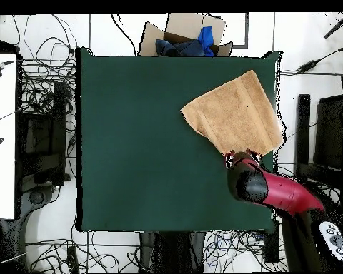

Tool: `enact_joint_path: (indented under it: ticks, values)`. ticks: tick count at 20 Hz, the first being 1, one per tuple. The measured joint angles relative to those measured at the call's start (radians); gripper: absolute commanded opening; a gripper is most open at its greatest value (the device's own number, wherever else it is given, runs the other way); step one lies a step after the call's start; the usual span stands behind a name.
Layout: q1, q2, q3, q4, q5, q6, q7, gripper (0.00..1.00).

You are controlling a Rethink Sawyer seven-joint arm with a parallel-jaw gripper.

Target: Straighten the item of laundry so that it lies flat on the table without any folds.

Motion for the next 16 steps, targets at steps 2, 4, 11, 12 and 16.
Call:
enact_joint_path:
  ticks: [2,4,11,12,16]
  values:
    - [0.0,0.0,0.0,0.0,0.0,0.0,0.0,1.0]
    - [0.002,0.0,0.0,0.0,0.0,0.0,0.0,1.0]
    - [0.045,0.001,-0.011,-0.001,0.0,0.0,0.0,1.0]
    - [0.055,0.001,-0.014,-0.001,0.0,0.0,0.0,1.0]
    - [0.119,0.0,-0.017,-0.015,-0.035,0.024,0.0,1.0]
